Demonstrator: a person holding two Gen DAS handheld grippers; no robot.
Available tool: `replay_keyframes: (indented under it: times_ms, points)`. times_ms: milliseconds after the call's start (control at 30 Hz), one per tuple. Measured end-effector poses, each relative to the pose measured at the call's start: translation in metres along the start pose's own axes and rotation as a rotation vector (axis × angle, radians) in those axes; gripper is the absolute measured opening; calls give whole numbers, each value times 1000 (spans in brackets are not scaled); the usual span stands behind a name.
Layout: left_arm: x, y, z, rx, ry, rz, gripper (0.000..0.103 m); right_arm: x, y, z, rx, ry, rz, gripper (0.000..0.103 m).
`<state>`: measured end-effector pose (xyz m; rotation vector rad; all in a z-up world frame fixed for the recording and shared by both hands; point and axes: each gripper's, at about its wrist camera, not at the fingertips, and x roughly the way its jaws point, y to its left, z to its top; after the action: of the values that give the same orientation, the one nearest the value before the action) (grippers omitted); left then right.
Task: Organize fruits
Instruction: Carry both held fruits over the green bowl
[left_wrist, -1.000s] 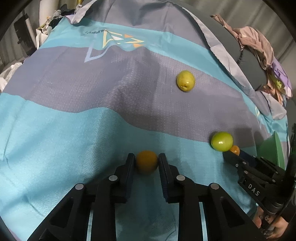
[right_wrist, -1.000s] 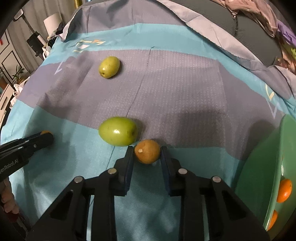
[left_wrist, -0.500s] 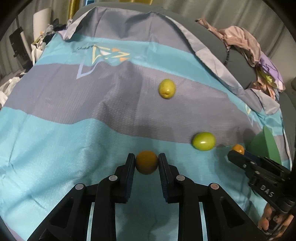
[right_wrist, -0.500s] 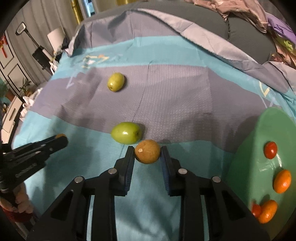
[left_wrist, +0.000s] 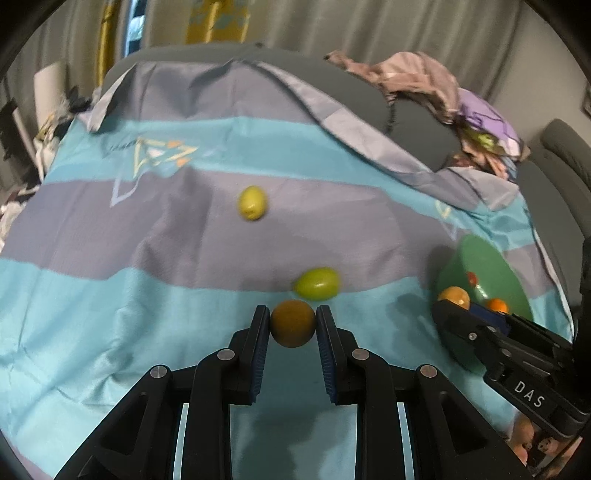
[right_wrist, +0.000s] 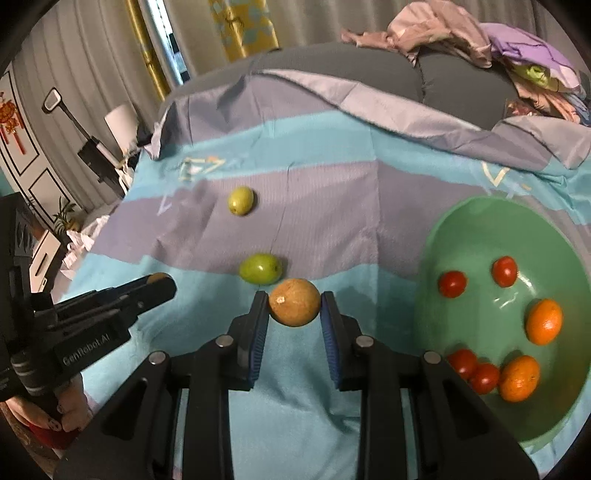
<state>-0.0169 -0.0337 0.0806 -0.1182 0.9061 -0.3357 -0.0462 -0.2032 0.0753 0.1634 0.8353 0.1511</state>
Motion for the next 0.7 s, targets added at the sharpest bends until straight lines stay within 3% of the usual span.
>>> replay_keyframes:
  times_ms: [233, 700]
  points:
    - [-2, -42, 7, 81, -29, -38, 26, -25, -27, 6, 68, -56, -3, 29]
    - [9, -124, 20, 152, -44, -176, 26, -74, -106, 3, 255, -161, -63, 29]
